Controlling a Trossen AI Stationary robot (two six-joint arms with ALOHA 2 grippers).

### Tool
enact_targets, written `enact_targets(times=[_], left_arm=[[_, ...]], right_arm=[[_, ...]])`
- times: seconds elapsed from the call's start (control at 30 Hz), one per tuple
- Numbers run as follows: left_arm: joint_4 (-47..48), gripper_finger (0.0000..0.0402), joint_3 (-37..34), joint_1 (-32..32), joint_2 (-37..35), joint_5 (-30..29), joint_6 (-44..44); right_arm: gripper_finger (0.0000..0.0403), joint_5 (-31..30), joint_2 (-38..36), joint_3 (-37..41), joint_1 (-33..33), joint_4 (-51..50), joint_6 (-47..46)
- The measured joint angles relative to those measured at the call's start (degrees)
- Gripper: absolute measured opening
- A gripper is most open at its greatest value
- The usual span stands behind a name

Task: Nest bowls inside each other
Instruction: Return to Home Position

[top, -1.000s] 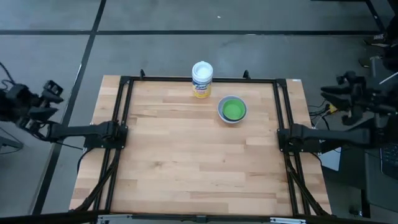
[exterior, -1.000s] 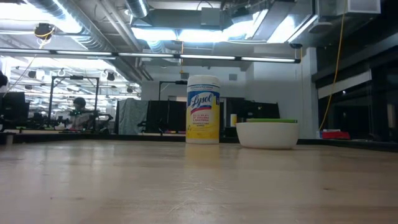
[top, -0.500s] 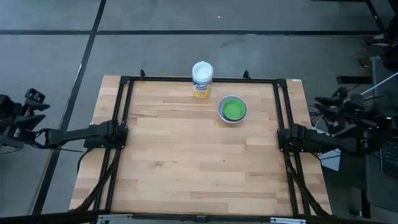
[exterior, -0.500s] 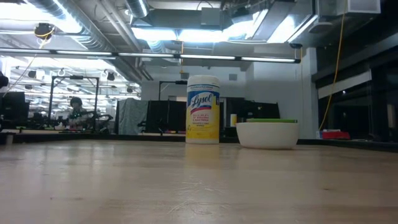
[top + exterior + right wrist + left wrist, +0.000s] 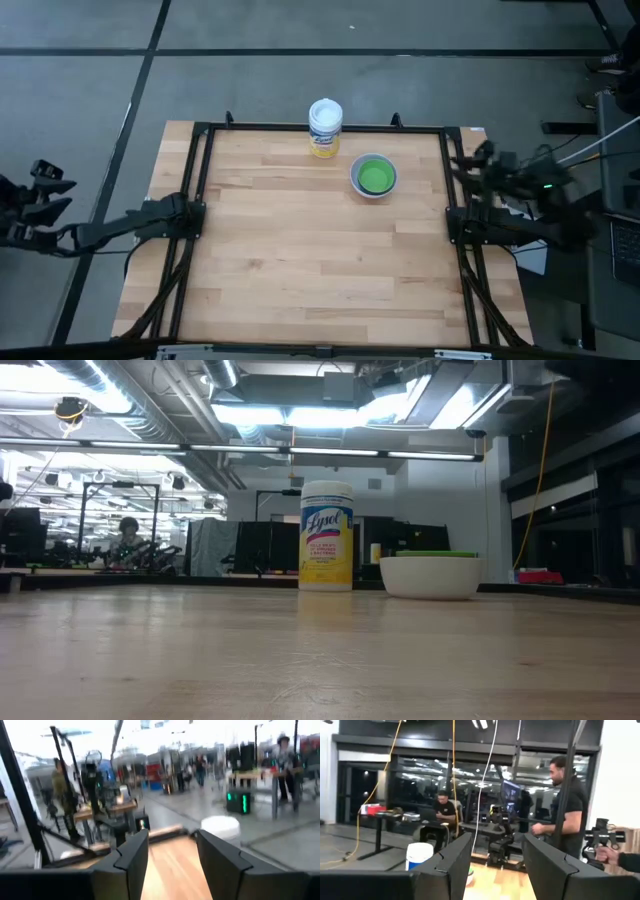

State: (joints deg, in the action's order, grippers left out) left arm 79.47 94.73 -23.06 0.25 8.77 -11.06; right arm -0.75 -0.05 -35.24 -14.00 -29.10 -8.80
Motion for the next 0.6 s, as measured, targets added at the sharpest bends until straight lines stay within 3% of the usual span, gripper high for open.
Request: enact_targets(times=[0.2,0.4,0.6], left_arm=[[-2.48,0.0171,-4.67,-6.17,-0.02,5.36,0.26],[-5.92,0.0171,-11.19,-10.53,-0.02,11.1,-0.4],[-11.01,0.0171,-20.41,-14.52,-0.02,17.13,-0.41]], right_arm=[[0.0181,1.32,0.0,15.52,-0.02,19.03,-3.14],[0.0189,3.34,0.0,22.52,0.09,27.82,-4.74],[0.0197,1.63,0.0,29.84,0.11,32.7,-6.86]])
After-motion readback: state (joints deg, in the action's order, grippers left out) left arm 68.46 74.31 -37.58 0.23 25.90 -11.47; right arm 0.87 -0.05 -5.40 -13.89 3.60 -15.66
